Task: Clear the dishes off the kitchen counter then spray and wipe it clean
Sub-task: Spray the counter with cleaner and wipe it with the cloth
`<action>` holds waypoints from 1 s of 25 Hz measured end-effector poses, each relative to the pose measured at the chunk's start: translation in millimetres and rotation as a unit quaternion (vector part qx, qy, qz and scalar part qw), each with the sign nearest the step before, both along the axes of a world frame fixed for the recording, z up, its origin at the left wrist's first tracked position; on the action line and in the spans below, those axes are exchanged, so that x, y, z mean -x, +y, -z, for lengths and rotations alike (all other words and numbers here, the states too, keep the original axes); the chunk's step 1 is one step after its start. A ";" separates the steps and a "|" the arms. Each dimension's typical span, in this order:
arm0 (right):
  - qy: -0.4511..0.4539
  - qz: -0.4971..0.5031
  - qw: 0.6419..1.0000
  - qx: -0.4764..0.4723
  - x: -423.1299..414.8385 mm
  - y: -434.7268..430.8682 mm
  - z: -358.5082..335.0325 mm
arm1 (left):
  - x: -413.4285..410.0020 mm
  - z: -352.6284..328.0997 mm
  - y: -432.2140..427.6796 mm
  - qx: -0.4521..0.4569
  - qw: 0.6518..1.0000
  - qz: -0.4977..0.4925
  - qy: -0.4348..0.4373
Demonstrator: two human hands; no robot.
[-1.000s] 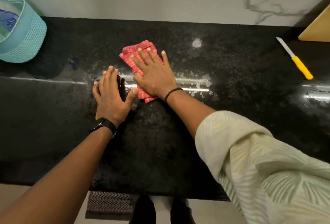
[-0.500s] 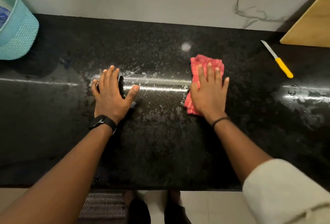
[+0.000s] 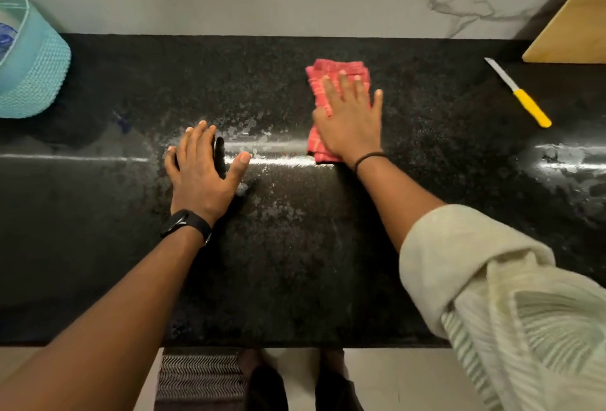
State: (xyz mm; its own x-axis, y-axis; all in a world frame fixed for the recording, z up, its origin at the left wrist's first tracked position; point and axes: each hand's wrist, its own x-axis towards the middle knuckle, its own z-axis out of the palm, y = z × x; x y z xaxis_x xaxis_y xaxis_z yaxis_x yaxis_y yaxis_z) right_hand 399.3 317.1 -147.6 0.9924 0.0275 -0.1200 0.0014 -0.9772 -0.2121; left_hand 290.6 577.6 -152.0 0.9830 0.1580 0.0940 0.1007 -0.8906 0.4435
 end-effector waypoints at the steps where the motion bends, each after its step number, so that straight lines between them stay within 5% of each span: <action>1: -0.002 0.035 0.999 0.003 9.5 -22.4 2.7 | 0.1 1.0 -0.1 -0.003 1.000 0.001 -0.002; 5: -0.035 0.121 0.991 0.040 137.5 -73.4 2.9 | 1.3 1.2 -2.4 -0.009 1.000 0.009 0.006; 10: 0.012 0.059 0.998 0.037 297.6 -4.4 -3.1 | 3.1 -2.1 -4.2 -0.005 1.000 0.010 0.014; 16: -0.012 -0.093 0.996 -0.003 187.0 72.9 -5.7 | 6.5 -0.8 -0.9 0.014 1.000 0.007 -0.015; 20: -0.016 0.027 0.999 0.036 118.1 -6.5 1.7 | 11.7 1.9 3.7 0.030 0.999 0.027 -0.037; 25: -0.030 0.156 0.985 0.061 235.8 -112.9 7.7 | 27.6 -2.5 -6.1 -0.006 0.993 0.096 -0.066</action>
